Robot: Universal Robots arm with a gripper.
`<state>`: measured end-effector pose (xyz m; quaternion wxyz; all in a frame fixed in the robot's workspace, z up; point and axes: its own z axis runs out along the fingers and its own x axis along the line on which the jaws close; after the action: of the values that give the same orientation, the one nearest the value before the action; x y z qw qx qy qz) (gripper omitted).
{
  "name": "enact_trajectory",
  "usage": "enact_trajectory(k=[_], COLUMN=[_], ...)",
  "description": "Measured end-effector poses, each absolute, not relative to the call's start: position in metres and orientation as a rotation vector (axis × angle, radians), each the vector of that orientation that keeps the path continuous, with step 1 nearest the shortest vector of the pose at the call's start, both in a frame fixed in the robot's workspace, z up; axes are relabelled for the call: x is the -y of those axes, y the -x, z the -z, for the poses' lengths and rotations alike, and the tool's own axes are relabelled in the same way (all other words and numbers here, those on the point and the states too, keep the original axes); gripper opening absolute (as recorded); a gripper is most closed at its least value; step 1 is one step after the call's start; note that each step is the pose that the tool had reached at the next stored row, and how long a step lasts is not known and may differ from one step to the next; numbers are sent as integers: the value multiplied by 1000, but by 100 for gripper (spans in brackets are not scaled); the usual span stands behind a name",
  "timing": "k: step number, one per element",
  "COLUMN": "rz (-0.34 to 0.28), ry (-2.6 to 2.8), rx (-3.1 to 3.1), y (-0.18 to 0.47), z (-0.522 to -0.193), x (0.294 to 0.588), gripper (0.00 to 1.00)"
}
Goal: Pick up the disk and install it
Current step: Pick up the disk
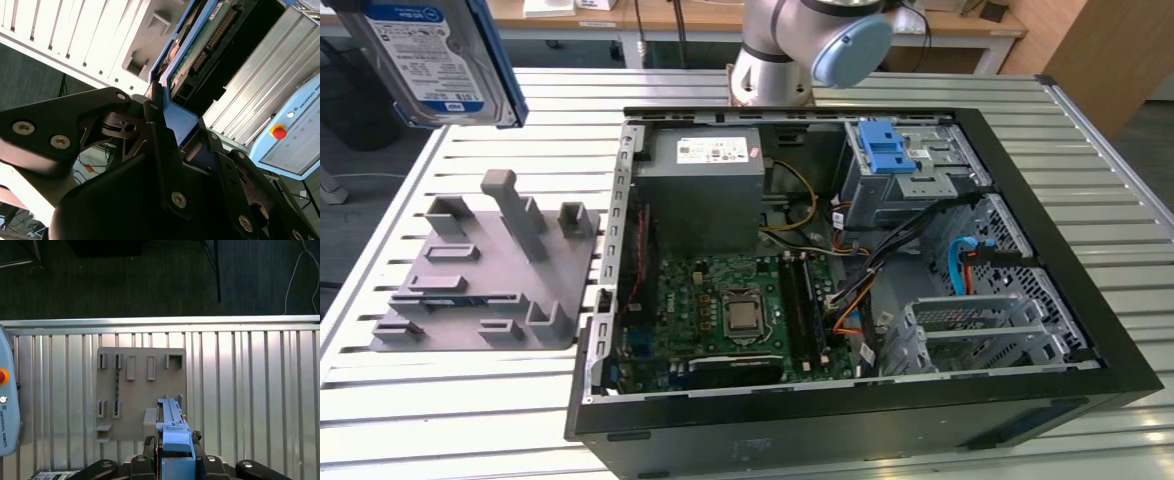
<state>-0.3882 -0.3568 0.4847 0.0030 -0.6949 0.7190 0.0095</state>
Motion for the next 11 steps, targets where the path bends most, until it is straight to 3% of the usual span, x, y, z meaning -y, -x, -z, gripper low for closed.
enact_trajectory(k=[11], rz=[-30], ry=[2179], rx=[-2255], y=[364], z=[-485], x=[367], gripper=[36])
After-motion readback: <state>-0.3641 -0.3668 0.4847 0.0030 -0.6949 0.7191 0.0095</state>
